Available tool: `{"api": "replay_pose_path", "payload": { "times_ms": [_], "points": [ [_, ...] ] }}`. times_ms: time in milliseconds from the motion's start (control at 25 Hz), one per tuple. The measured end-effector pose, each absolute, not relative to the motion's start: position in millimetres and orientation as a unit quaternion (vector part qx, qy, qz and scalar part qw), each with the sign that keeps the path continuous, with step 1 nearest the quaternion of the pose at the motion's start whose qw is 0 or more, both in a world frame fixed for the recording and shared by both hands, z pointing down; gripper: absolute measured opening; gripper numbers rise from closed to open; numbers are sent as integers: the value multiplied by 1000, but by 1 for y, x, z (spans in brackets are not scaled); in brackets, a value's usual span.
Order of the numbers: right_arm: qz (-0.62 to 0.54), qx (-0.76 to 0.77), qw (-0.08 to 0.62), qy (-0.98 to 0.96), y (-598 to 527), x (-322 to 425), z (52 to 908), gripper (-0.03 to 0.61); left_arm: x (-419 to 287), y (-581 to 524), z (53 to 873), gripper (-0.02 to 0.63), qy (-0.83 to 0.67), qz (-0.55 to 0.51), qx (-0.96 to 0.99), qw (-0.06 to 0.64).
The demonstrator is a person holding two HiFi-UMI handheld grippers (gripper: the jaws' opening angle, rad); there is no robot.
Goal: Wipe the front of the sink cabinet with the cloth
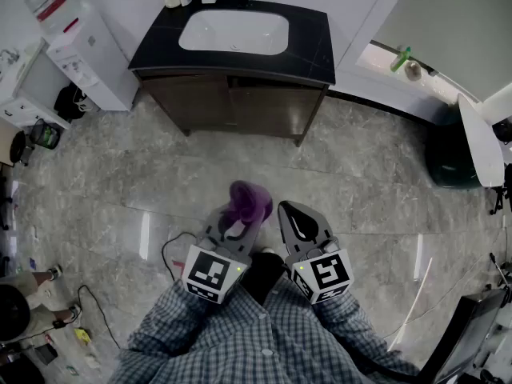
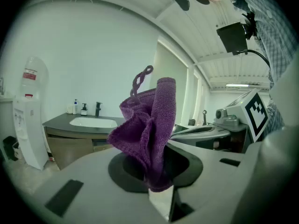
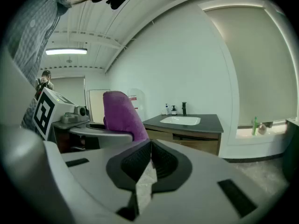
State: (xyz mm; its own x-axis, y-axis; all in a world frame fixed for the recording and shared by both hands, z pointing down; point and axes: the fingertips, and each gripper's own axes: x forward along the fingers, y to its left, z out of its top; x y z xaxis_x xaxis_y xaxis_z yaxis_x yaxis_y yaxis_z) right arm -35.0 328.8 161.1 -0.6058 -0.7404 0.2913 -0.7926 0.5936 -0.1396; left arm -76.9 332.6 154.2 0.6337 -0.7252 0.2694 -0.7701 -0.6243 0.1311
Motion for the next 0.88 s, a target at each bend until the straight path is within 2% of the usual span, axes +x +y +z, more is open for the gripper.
{"api": "replay_pose_path", "payload": {
  "times_ms": [880],
  "points": [
    [131, 429, 98, -889, 327, -28, 159, 18, -71, 333, 154, 72, -422, 99, 893, 121]
  ]
}}
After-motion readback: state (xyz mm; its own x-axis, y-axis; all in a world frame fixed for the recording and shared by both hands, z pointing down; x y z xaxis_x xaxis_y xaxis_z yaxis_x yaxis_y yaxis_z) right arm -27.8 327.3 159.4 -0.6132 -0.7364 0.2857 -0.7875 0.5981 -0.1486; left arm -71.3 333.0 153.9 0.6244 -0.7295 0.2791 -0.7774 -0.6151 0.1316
